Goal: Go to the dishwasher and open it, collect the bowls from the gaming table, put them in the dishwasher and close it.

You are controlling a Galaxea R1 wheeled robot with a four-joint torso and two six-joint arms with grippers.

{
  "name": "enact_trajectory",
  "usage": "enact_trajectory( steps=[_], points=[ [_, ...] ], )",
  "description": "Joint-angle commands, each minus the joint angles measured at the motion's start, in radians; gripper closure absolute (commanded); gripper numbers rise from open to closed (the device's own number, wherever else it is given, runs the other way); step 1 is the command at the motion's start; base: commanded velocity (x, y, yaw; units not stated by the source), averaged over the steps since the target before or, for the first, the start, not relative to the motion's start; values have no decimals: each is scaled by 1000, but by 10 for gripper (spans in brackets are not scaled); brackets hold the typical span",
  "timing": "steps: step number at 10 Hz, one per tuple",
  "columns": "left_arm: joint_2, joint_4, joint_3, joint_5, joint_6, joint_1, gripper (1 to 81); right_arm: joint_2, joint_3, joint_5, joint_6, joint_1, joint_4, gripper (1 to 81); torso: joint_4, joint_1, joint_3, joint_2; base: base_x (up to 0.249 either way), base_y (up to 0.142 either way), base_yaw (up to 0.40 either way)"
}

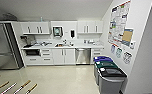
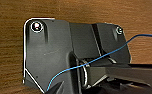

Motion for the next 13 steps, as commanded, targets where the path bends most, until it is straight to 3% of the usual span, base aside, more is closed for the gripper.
enact_trajectory(
  steps=[1,13],
  points=[
    [-16,10,8,48,7,-54,10,-17,16,-50,-4,52,-13,10,0,0,0,0,184,0,0],
    [-15,10,11,48,9,-53,10,-14,13,-50,-4,52,-11,10,0,0,0,0,184,0,0]
  ],
)
